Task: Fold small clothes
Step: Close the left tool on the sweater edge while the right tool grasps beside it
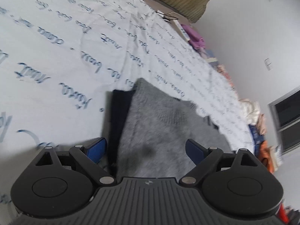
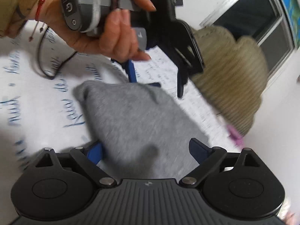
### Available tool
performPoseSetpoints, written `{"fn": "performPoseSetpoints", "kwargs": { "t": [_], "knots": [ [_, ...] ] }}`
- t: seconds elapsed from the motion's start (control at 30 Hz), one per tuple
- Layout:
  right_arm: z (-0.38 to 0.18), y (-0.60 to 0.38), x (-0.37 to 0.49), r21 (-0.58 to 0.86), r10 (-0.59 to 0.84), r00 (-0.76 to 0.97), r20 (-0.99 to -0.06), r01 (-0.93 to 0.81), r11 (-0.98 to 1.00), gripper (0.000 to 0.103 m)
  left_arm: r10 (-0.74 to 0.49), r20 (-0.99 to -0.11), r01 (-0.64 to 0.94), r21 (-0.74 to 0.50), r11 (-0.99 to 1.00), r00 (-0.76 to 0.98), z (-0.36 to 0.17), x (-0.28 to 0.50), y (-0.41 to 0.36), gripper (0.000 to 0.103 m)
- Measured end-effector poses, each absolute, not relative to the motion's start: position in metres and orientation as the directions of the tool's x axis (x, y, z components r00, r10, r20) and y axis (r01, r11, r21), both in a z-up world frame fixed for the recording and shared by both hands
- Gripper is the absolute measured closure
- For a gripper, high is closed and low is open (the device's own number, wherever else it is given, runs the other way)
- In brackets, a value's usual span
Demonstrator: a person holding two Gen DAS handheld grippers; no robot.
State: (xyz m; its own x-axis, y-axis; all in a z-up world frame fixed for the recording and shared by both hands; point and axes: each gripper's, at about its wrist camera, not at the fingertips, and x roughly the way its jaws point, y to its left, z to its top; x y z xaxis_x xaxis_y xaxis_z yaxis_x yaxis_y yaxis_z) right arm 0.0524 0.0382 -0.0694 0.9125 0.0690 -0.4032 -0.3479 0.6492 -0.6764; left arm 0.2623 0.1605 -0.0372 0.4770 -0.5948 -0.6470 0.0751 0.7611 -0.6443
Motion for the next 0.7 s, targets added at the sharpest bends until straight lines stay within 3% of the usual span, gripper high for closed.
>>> {"fn": "performPoseSetpoints", "kwargs": {
  "t": [0.17,0.27,0.33,0.43,0.5,0.6,0.7],
  "knots": [
    [-0.073,0.057,0.079,-0.712,0.045,0.933,-0.356,-0.302,0.634,0.008,-0.615,-0.616,0.086,-0.668,0.739,0.492,-0.048,0.280,0.153,0.020],
    [-0.072,0.063,0.092,-0.696,0.070,0.927,-0.369,-0.325,0.640,0.011,-0.607,-0.614,0.071,-0.671,0.738,0.504,-0.052,0.290,0.155,0.041],
    [-0.072,0.064,0.096,-0.675,0.096,0.914,-0.394,-0.358,0.645,0.031,-0.589,-0.637,0.054,-0.655,0.754,0.497,-0.055,0.296,0.153,0.066],
    [-0.067,0.064,0.085,-0.636,0.136,0.896,-0.422,-0.400,0.660,0.059,-0.556,-0.668,0.039,-0.622,0.782,0.495,-0.056,0.298,0.150,0.087],
    [-0.069,0.062,0.081,-0.638,0.151,0.898,-0.413,-0.403,0.656,0.065,-0.539,-0.676,0.032,-0.609,0.793,0.502,-0.054,0.297,0.150,0.089],
    [-0.066,0.055,0.076,-0.615,0.183,0.892,-0.413,-0.422,0.666,0.085,-0.494,-0.697,0.036,-0.560,0.828,0.521,-0.046,0.291,0.143,0.091],
    [-0.058,0.044,0.069,-0.583,0.210,0.895,-0.394,-0.420,0.695,0.090,-0.426,-0.720,0.054,-0.478,0.877,0.547,-0.034,0.283,0.129,0.092]
  ]
}}
